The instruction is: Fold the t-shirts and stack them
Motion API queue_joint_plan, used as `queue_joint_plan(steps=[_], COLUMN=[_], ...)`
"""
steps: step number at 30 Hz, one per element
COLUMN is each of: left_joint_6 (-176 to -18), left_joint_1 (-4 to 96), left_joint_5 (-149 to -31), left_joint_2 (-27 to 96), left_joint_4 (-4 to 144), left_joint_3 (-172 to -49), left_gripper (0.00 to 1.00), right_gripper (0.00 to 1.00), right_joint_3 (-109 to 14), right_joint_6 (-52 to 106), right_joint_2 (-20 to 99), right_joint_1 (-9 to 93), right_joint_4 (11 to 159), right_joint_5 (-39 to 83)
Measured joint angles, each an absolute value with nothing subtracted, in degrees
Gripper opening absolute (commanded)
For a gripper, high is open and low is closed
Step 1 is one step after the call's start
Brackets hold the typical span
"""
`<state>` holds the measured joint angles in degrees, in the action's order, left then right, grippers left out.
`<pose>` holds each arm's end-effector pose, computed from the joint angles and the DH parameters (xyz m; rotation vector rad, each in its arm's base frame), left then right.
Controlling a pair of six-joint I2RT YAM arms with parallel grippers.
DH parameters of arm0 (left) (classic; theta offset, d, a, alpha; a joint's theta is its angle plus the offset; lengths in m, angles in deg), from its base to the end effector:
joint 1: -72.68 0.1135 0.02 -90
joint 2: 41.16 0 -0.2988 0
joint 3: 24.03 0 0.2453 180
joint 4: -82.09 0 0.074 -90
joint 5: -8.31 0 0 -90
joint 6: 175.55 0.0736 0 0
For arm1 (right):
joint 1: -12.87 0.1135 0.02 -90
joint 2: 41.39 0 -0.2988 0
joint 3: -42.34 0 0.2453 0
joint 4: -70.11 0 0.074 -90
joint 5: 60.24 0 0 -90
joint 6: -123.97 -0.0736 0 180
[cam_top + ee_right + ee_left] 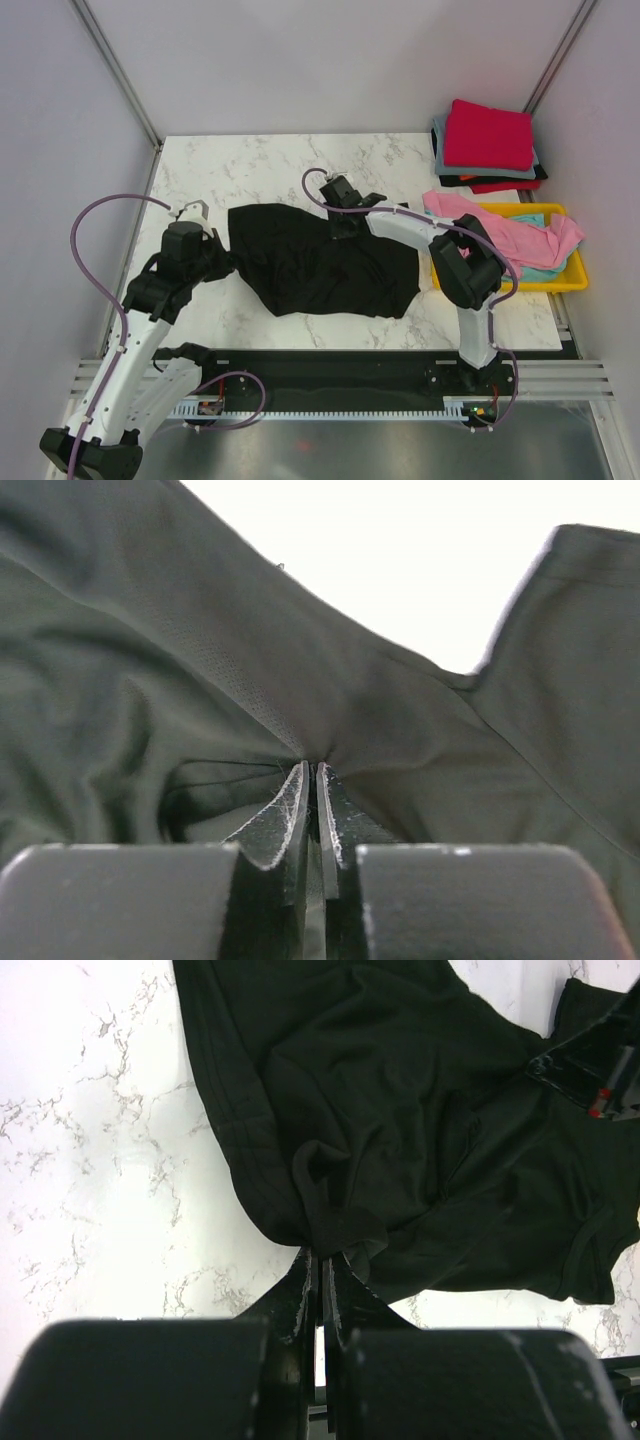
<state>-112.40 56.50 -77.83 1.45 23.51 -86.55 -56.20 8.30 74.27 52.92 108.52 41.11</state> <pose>0.1414 -0.0359 0.3072 -0.2470 2.2511 -0.3280 0.3665 0.2891 0.1901 -0.2387 2.5141 0.2142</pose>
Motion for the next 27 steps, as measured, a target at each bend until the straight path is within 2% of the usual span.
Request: queue_joint_plan(steps=[2, 5, 8, 9, 12, 16, 17, 18, 23, 27], left_joint_6=[-112.4, -112.4, -112.4, -112.4, -112.4, -112.4, -112.4, -112.4, -112.4, -112.4], left_joint_1=[56.5, 56.5, 56.5, 56.5, 56.5, 56.5, 56.5, 56.5, 56.5, 56.5], left_joint_5=[-77.83, -77.81, -77.81, -77.81, -77.81, -77.81, -77.81, -77.81, -77.81, -77.78], left_joint_2=[1.27, 0.92, 0.83, 0.83, 0.79, 0.7, 0.68, 0.66, 0.66, 0.66], left_joint_4=[23.53, 23.53, 23.53, 23.53, 23.53, 23.53, 23.53, 23.53, 23.53, 23.53], left_joint_3=[-86.55, -86.55, -86.55, -86.55, -86.55, -86.55, -86.55, -86.55, -86.55, -86.55], left_gripper=[0.02, 0.02, 0.02, 0.02, 0.02, 0.02, 0.02, 0.02, 0.02, 0.02], right_gripper=[0.1, 0.0, 0.01, 0.11, 0.23, 0.24, 0.25, 0.33, 0.33, 0.38], right_joint_3=[-55.61, -54.41, -52.64, -51.98, -50.43, -48.75, -48.2, -47.63, -46.32, -46.3], right_joint_6=[8.3, 8.35, 8.28, 8.28, 7.93, 7.73, 7.6, 7.36, 6.71, 6.49], right_joint_2=[72.08, 68.56, 65.35, 64.47, 63.12, 63.16, 63.18, 63.25, 64.23, 64.71], right_joint_1=[53.07, 53.53, 54.23, 54.43, 54.82, 55.02, 55.02, 55.04, 55.04, 55.04], right_joint_4=[109.26, 109.83, 110.05, 110.11, 110.42, 110.51, 110.44, 110.44, 110.49, 110.4], right_joint_5=[41.97, 43.02, 43.41, 43.5, 43.58, 43.41, 43.36, 43.32, 43.06, 42.95])
